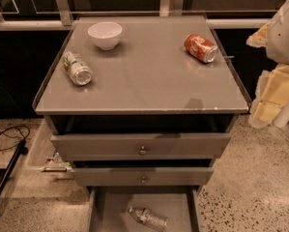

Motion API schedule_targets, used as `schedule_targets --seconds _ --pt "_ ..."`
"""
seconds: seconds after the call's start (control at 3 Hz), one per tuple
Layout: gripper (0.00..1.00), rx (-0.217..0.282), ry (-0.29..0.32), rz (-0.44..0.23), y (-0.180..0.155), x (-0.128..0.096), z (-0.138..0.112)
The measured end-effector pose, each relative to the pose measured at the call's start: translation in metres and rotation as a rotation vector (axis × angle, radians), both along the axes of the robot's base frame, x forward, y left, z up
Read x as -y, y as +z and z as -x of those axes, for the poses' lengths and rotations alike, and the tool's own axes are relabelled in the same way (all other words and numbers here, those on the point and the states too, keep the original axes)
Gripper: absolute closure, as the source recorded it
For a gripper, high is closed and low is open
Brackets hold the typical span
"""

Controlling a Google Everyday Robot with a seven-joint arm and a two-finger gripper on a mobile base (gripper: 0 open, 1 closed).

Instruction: Pick water bottle from bottom drawer and place on counter

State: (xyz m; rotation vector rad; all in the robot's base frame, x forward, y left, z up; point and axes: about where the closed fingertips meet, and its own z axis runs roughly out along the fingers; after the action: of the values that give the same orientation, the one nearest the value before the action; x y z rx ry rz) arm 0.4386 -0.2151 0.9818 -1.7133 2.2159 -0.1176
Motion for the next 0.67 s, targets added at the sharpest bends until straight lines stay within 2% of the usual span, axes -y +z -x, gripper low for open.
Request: schedule_targets --seconds 0.33,0.67 --pt "0.0 0.0 0.0 0.0 0.0 0.0 0.0" --pt "0.0 -0.024 0.002 -0.017 -0.016 0.001 0.004"
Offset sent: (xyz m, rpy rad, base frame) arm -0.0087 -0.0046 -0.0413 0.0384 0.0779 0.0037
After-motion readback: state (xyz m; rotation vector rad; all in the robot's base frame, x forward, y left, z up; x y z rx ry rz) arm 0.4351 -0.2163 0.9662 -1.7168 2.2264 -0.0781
